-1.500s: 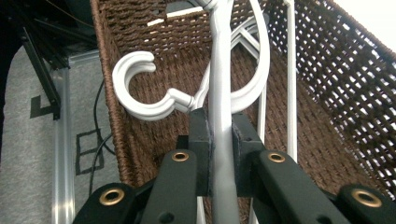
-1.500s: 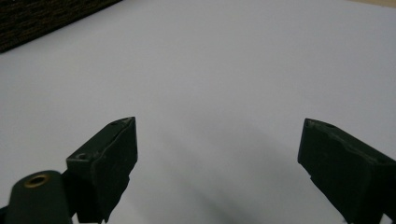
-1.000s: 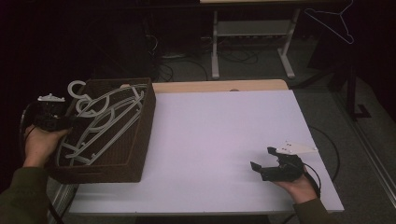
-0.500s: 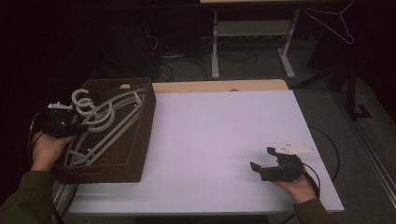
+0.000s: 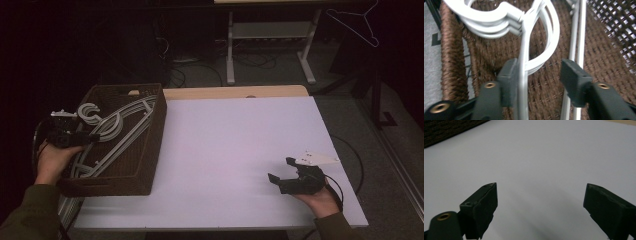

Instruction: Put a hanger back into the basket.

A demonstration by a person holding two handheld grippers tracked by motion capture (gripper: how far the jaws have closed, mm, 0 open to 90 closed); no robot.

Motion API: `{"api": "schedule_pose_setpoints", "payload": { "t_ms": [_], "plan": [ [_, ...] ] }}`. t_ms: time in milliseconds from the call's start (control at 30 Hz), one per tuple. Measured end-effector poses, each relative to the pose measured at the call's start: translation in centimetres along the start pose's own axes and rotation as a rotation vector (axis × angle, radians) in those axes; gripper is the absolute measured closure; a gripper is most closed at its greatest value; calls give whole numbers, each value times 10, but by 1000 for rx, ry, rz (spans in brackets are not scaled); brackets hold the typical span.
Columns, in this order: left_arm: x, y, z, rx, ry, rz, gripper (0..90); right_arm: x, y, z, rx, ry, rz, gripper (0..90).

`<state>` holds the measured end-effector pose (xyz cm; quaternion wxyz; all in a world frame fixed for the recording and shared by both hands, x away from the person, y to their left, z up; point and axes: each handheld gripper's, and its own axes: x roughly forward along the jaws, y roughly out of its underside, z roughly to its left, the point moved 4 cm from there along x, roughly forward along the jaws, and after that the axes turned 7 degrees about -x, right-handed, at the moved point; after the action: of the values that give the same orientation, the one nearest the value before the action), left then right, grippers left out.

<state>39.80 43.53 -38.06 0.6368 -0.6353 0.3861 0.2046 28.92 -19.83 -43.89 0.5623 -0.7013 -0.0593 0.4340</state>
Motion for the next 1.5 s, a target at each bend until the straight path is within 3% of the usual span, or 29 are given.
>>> {"api": "schedule_pose_setpoints", "payload": {
  "t_ms": [200,467,733,1067,1267,1400,1500],
  "plan": [
    [-10,-10,-20,-2,95,-91,314,-3,-8,1,-8,2,-19,118],
    [-17,-19,-70,61,226,-194,175,-8,-23,3,-25,-18,-65,103],
    [-24,-24,-121,99,366,-279,141,-17,-40,-2,-32,-25,-121,64],
    [-32,-21,-179,160,508,-351,100,-20,-65,-1,-51,-57,-185,35],
    [-32,-17,-203,168,598,-416,76,-20,-83,-2,-58,-63,-231,30],
    [-30,-16,-212,161,630,-463,38,-18,-92,-3,-49,-66,-256,21],
    [-28,-16,-218,180,639,-485,23,-18,-98,-5,-51,-69,-279,14]
  ]
}}
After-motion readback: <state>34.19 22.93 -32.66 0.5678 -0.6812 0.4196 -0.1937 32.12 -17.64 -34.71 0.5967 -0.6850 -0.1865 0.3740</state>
